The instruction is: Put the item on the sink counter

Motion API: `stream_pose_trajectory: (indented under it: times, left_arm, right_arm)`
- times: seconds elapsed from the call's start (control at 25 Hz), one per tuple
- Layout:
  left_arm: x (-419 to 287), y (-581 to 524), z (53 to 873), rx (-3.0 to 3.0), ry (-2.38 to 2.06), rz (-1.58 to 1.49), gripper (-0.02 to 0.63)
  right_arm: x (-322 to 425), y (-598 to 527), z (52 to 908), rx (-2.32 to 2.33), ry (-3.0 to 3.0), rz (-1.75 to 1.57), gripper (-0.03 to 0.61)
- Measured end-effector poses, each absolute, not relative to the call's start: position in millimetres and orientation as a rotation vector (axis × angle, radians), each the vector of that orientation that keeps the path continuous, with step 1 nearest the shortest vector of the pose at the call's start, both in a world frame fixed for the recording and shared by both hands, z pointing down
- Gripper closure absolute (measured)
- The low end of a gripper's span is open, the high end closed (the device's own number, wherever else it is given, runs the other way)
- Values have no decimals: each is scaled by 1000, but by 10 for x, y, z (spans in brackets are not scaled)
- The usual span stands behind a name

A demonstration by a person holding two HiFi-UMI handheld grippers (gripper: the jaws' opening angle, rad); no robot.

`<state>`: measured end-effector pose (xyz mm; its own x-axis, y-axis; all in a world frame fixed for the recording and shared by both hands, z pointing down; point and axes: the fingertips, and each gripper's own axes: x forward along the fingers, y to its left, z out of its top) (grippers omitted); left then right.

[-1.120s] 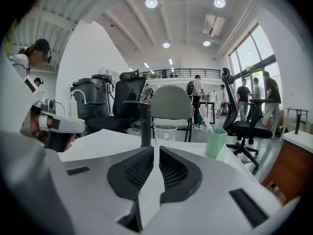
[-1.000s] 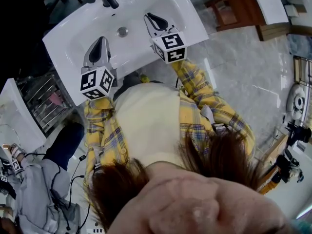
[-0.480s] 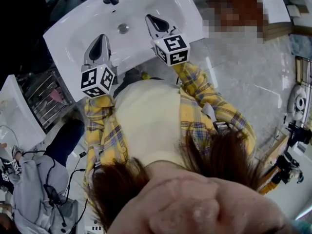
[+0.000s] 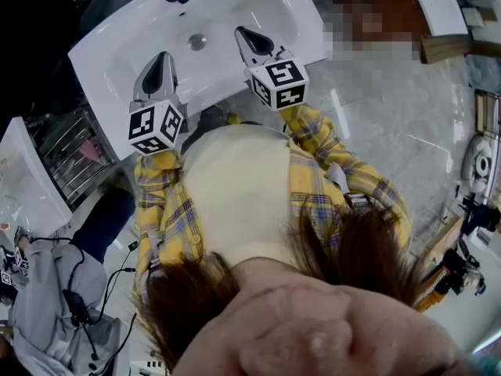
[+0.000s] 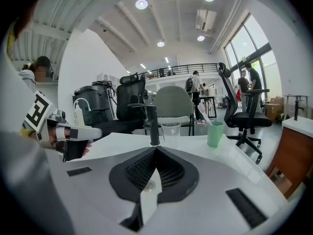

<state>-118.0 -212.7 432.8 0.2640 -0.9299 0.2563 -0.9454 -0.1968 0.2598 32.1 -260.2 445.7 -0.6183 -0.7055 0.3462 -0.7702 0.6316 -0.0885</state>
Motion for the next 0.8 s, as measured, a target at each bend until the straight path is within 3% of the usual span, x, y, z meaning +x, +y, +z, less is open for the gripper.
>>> stream_pose_trajectory:
  times: [0.8]
  left_arm:
    - [-1128,-2168,4397,2180,-1675,99,609]
  right_arm:
    - [292,-2615,4470,1140,-2576,348,566]
